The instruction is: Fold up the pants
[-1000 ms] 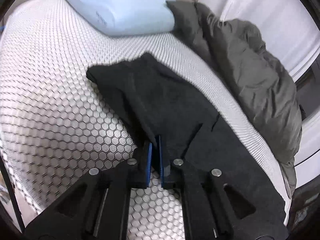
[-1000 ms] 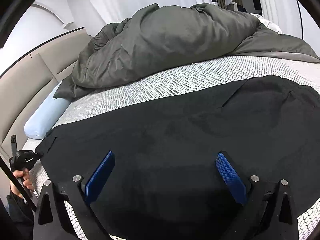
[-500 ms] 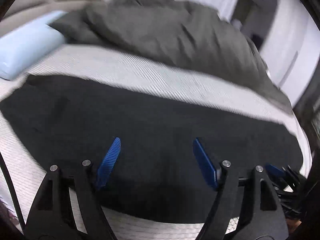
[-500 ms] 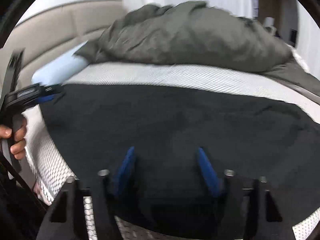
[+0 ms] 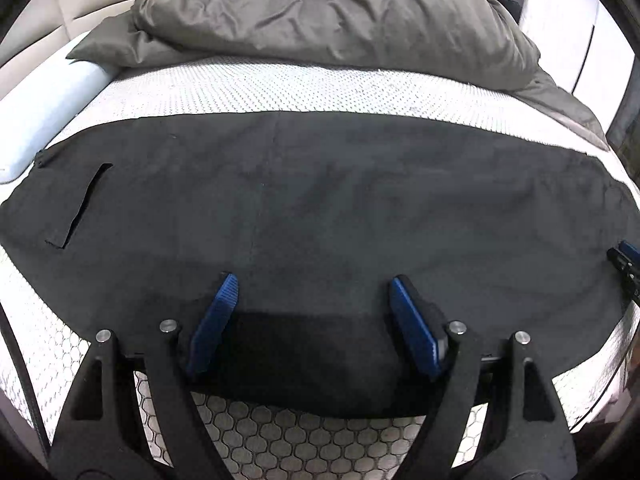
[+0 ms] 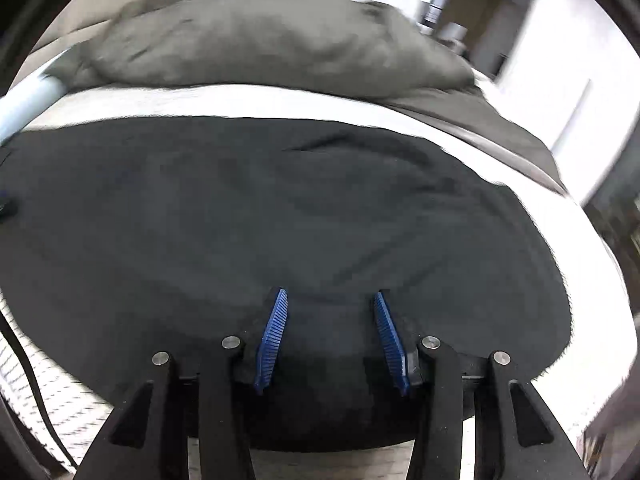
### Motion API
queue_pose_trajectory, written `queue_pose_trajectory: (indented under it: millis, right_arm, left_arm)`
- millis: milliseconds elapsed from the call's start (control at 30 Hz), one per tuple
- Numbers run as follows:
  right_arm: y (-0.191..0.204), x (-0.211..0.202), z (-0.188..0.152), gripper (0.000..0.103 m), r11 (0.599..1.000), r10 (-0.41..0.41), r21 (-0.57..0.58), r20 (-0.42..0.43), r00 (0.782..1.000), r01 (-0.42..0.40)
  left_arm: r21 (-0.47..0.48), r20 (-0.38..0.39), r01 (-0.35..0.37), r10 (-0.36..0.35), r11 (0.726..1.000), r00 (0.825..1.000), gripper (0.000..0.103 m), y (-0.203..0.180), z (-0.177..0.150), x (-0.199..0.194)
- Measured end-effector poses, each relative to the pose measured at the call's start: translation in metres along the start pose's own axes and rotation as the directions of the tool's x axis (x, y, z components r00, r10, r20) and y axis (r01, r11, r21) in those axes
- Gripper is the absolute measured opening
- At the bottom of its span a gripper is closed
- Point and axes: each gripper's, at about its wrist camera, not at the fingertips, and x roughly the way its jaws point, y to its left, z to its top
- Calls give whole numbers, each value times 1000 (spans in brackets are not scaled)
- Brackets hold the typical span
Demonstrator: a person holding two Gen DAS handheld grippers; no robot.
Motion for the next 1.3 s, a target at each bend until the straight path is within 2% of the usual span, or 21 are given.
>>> queue_pose_trajectory:
  millis: [67,100,133,200,233,267,333,400,467,533,600,667,733,800,867,933,1000,1100,1133,1233,1300]
  right_arm:
    - [7,-6,5,51,999,30,17,24,999,-30]
    - [16,-10,8,58,996,83,12,35,996,-83]
    - [28,-14,11,74,989,144,5,46,988,-145]
    - [58,-19,19,94,974,226,-27,69,972,-225]
    - [74,-22,20,97,968,250,-48,71,966,-247]
    - [94,-22,22,98,959,276,-75,57,959,-272]
    - [126,-15,22,98,937,326,-133,2,946,-322]
    - [144,-12,19,98,931,303,-207,-19,953,-301]
    - [138,-14,18,98,926,307,-226,-12,952,-302]
    - [108,-13,15,99,937,314,-155,-20,949,-313]
    - [71,-6,8,100,965,242,-98,-15,970,-242]
    - [32,2,2,101,994,97,-46,-15,995,-97]
    - [-4,9,-2,100,999,-12,41,-21,1000,13]
    - [-22,8,-1,100,987,71,147,-12,997,-68]
    - [-13,1,5,101,985,41,164,15,999,-43]
    - [15,-10,13,101,983,123,131,53,991,-130]
    - [56,-27,19,101,965,244,69,104,964,-251]
    - [117,-41,23,101,933,359,-45,109,927,-356]
    - [130,-38,24,101,925,377,-79,84,923,-371]
    - [147,-26,22,101,923,377,-89,20,926,-374]
    - [139,-19,16,101,944,323,-63,-10,946,-323]
  left_arm:
    - [6,23,35,-35,999,999,77,-5,-1,-8]
    - [16,33,49,-49,999,998,78,-9,-1,-11]
    - [40,40,74,-75,996,996,80,-20,-4,-18]
    - [79,24,101,-103,992,994,81,-36,-8,-15]
    - [96,11,103,-104,990,994,83,-44,-12,-13]
    - [115,5,95,-97,989,995,84,-51,-12,-7]
    - [174,42,34,-42,984,998,88,-65,-21,-5]
    - [202,53,26,-37,979,998,90,-69,-26,-6]
    - [174,35,58,-65,983,997,93,-63,-24,-7]
    - [161,24,66,-71,985,997,94,-59,-22,-6]
    - [162,21,64,-68,985,997,94,-56,-19,-5]
    - [164,19,55,-59,985,998,94,-58,-20,-5]
    - [161,17,56,-59,985,998,95,-61,-22,-7]
    - [160,17,48,-51,986,999,95,-62,-21,-5]
    - [148,23,58,-62,987,998,95,-63,-19,-8]
    - [133,50,131,-139,982,989,95,-67,-16,-18]
    - [175,70,177,-191,969,979,95,-81,-17,-27]
    - [267,31,163,-177,950,984,94,-102,-24,-20]
    - [292,6,135,-143,947,990,95,-105,-29,-13]
    - [290,3,161,-169,943,986,96,-96,-35,-12]
    - [275,4,156,-164,949,986,96,-80,-34,-16]
